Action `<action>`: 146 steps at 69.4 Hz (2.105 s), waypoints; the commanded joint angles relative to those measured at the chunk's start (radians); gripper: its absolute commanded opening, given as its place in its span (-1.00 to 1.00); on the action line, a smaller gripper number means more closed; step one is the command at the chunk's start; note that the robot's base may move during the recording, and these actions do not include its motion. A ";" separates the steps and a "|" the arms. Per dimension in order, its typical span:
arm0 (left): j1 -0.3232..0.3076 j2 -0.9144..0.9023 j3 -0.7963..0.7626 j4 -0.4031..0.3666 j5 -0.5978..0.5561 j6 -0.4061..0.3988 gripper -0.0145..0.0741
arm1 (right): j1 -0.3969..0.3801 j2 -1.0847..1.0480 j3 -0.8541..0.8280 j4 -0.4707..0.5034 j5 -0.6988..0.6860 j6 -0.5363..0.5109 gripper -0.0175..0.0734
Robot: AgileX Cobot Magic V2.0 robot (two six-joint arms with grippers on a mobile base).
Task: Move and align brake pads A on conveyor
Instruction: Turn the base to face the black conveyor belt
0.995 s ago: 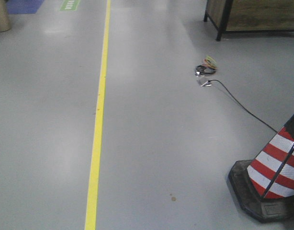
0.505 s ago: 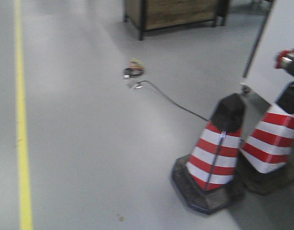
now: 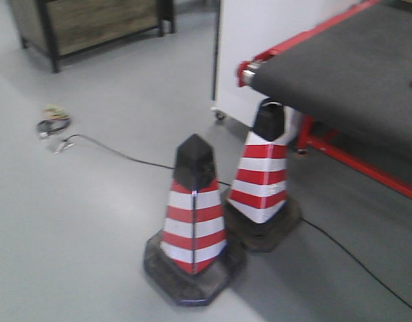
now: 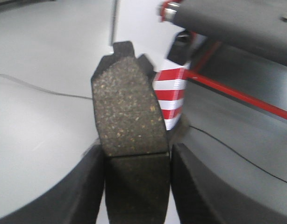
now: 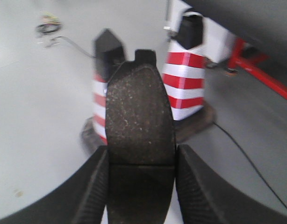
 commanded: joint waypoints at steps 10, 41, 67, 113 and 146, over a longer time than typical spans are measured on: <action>-0.003 0.012 -0.024 0.000 -0.095 -0.003 -0.69 | -0.003 0.005 -0.029 -0.023 -0.083 -0.009 -0.62; -0.003 0.012 -0.024 0.000 -0.095 -0.003 -0.69 | -0.003 0.005 -0.029 -0.023 -0.083 -0.009 -0.62; -0.003 0.012 -0.024 0.000 -0.095 -0.003 -0.69 | -0.003 0.005 -0.029 -0.023 -0.083 -0.009 -0.62; -0.003 0.012 -0.024 0.000 -0.095 -0.003 -0.69 | -0.003 0.005 -0.029 -0.023 -0.083 -0.009 -0.62; -0.003 0.012 -0.024 0.000 -0.095 -0.003 -0.69 | -0.003 0.005 -0.029 -0.023 -0.083 -0.009 -0.62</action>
